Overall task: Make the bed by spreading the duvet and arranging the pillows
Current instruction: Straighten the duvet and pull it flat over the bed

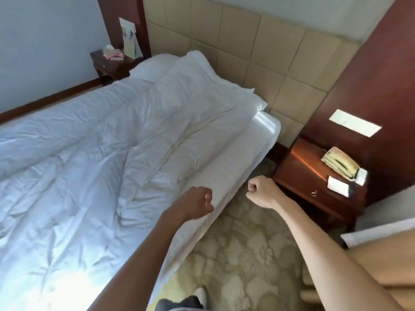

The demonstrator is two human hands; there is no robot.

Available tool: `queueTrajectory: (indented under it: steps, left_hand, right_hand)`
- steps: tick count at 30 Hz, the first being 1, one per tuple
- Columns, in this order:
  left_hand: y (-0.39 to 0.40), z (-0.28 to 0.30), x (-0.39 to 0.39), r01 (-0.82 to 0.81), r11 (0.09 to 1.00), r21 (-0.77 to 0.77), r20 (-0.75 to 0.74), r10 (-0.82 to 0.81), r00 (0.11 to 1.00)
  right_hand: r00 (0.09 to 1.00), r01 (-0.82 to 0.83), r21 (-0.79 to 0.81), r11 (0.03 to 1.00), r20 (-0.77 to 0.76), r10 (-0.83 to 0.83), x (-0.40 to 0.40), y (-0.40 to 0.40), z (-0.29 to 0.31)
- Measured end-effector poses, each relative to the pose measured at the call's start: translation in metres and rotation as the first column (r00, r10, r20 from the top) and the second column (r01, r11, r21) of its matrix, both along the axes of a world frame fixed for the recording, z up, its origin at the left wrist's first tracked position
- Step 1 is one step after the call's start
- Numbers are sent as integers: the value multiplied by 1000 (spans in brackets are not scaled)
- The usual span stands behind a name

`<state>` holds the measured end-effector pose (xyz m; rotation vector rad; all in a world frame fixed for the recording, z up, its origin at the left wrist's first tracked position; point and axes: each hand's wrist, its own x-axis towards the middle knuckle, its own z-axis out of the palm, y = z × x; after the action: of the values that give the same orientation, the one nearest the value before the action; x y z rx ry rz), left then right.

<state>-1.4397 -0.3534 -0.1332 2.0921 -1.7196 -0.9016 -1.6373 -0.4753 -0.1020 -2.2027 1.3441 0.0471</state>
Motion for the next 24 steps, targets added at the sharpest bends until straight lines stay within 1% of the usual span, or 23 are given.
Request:
queueTrajectory:
  steps: [2,5,11,16,21,24]
  left_hand:
    - [-34,1,-5,5,1000,-6,0,-5,1000]
    - [-84,-6,-7,-32,999,-16,23,32,999]
    - [-189,-17,-17,-113,993,16,22,113,993]
    - [-278,-6,-24,-246,969,13,1,246,969]
    - [-351,2,-28,-326,945,30,-6,326,945]
    - [-387,-5,-22,-367,927,78,2,368,930]
  right_hand:
    - [1000,23,9,1000,6,-23,-10,-37,1]
    - [999,27,30,999,23,-27,-17,-92,-6]
    - [997,-78,71,994,25,77,-15,-211,-29]
    - [980,-193,94,977,61,187,-6,-325,-22]
    - [973,-224,102,969,80,217,4,-422,-19]
    - [970,-243,135,961,63,236,15,-466,-32]
